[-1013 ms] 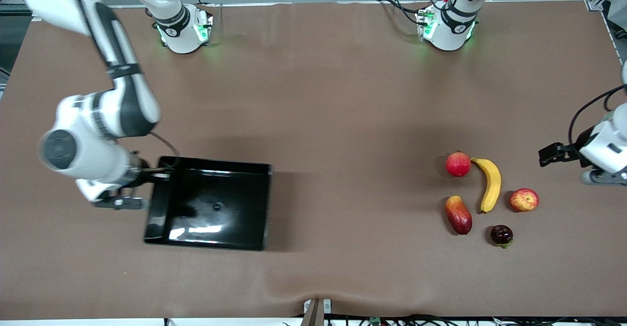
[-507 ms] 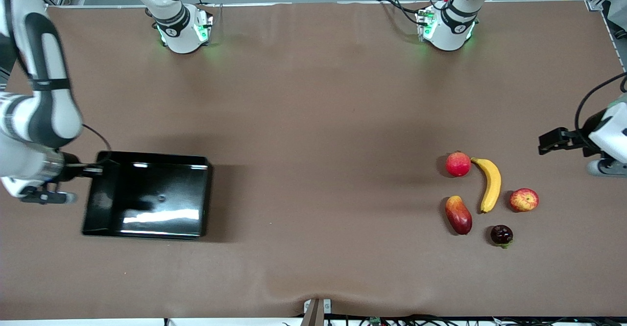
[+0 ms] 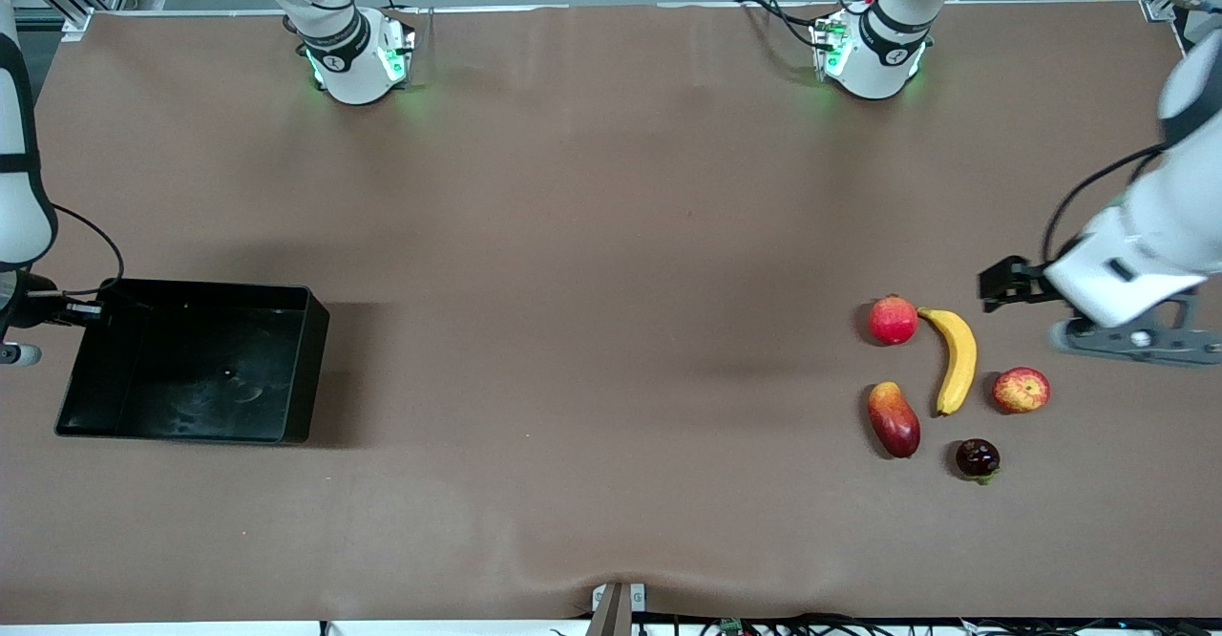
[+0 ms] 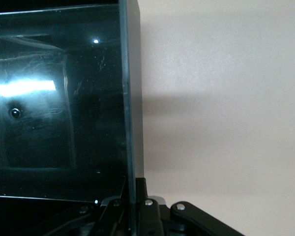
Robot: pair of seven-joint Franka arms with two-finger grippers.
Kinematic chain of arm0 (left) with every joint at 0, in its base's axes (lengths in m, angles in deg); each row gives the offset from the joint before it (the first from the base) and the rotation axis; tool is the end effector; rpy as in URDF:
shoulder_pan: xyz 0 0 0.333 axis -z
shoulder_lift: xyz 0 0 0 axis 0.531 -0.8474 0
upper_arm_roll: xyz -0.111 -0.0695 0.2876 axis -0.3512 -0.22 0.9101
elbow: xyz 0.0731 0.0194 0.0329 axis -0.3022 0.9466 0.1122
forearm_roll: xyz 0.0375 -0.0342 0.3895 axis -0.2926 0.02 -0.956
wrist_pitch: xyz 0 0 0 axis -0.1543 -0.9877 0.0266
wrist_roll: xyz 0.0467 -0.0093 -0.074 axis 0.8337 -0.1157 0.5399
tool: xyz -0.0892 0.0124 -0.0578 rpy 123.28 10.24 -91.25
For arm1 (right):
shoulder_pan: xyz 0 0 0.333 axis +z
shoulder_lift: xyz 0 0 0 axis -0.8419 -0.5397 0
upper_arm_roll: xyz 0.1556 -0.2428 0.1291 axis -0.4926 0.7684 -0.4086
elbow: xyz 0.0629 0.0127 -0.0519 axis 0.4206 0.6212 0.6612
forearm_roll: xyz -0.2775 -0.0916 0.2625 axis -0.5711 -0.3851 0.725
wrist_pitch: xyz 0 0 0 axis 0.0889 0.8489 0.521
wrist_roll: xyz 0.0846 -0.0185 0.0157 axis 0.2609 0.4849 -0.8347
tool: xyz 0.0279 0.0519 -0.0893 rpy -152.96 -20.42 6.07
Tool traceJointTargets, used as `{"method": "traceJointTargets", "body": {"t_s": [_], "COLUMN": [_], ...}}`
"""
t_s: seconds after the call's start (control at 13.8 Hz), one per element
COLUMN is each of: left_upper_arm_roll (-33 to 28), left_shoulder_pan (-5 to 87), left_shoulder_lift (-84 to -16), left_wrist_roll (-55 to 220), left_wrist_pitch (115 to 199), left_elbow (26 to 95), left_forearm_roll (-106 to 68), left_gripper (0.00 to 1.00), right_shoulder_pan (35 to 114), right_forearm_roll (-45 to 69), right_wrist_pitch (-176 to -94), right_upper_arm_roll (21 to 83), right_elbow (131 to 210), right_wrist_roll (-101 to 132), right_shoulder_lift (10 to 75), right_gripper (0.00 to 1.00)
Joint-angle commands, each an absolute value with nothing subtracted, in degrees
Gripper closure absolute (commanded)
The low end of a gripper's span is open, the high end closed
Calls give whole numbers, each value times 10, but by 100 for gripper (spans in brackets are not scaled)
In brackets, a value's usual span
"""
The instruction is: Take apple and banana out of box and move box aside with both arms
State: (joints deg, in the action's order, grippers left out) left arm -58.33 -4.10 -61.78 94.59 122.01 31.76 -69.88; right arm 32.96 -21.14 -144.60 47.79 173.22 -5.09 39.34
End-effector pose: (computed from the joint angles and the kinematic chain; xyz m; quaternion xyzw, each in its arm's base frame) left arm 0.6436 -0.1165 0.5647 -0.9939 0.0927 -0.0013 0.0597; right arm 0.5879 -0.2797 0.2967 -0.9993 0.0190 0.0158 0.0286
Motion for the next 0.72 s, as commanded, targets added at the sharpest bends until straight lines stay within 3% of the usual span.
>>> {"method": "traceJointTargets", "body": {"t_s": [0.0, 0.29, 0.43, 0.65], "left_upper_arm_roll": [-458, -239, -100, -3], "left_shoulder_pan": [52, 176, 248, 287], "left_shoulder_lift": [-554, -474, -434, -386], "left_wrist_roll": [943, 937, 927, 884], "left_wrist_pitch": [1205, 1224, 1224, 1222], "left_elbow": [285, 284, 291, 321], "left_forearm_roll": [-642, -498, -399, -333], "left_gripper": [0, 0, 0, 0], "right_shoulder_pan": [312, 304, 306, 313], "right_forearm_roll": [-188, -151, -152, -153], "right_wrist_pitch": [-1483, -1499, -1503, -1496], "right_upper_arm_roll": [463, 464, 465, 464], "right_elbow": [1729, 1727, 1726, 1715], "right_wrist_roll": [-75, -82, -81, -82], "right_shoulder_lift": [363, 337, 335, 345], "right_gripper": [100, 100, 0, 0]}}
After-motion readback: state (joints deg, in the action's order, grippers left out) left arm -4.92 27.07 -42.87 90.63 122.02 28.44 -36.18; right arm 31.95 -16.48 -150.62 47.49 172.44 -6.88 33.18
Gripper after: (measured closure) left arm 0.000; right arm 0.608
